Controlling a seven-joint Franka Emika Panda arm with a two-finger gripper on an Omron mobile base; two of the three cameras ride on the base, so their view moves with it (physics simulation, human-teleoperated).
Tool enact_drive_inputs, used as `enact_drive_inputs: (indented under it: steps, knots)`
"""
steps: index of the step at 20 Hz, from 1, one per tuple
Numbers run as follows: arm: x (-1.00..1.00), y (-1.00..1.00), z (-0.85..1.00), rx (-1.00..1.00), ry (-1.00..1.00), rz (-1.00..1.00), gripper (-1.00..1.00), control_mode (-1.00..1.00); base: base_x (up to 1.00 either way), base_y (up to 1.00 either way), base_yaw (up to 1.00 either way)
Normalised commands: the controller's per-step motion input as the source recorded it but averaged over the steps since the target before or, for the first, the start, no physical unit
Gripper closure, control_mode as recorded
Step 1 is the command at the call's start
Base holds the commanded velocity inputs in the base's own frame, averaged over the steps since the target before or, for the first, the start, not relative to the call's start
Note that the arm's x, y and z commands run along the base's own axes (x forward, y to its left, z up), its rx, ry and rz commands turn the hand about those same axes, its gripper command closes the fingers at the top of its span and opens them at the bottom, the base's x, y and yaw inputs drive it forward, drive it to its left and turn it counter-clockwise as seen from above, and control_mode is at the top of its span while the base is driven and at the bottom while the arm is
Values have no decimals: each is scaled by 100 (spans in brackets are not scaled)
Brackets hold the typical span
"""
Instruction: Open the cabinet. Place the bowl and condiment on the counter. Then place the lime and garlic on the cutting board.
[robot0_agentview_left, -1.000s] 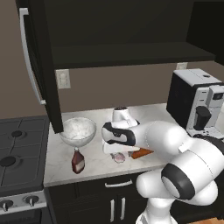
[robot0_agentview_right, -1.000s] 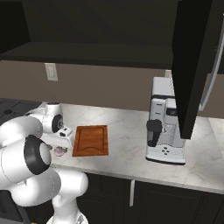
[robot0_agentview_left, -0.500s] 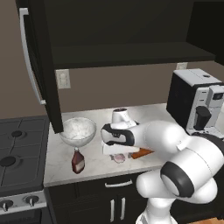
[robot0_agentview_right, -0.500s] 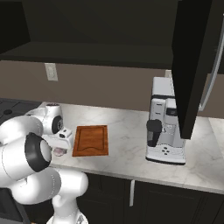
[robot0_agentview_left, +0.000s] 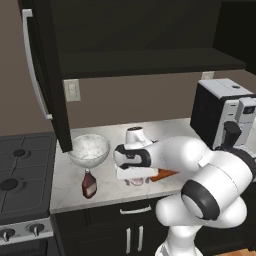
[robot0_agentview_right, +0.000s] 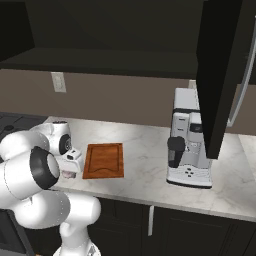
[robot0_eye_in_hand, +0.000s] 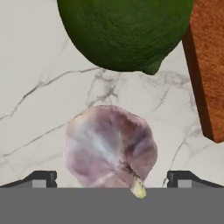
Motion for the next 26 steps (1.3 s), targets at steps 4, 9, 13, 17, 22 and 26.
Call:
enact_drive_inputs:
  steps: [4, 9, 13, 17, 22, 26]
  knots:
    - [0, 0, -12, -2, 1, 0, -100, -100, 0, 0, 0]
    - [0, 0, -11, -2, 0, 0, -100, -100, 0, 0, 0]
    - [0, 0, -6, 0, 0, 0, -100, -100, 0, 0, 0]
    - [1, 0, 0, 0, 0, 0, -100, -100, 0, 0, 0]
    - [2, 0, 0, 0, 0, 0, -100, -100, 0, 0, 0]
    - [1, 0, -4, 0, 0, 0, -100, -100, 0, 0, 0]
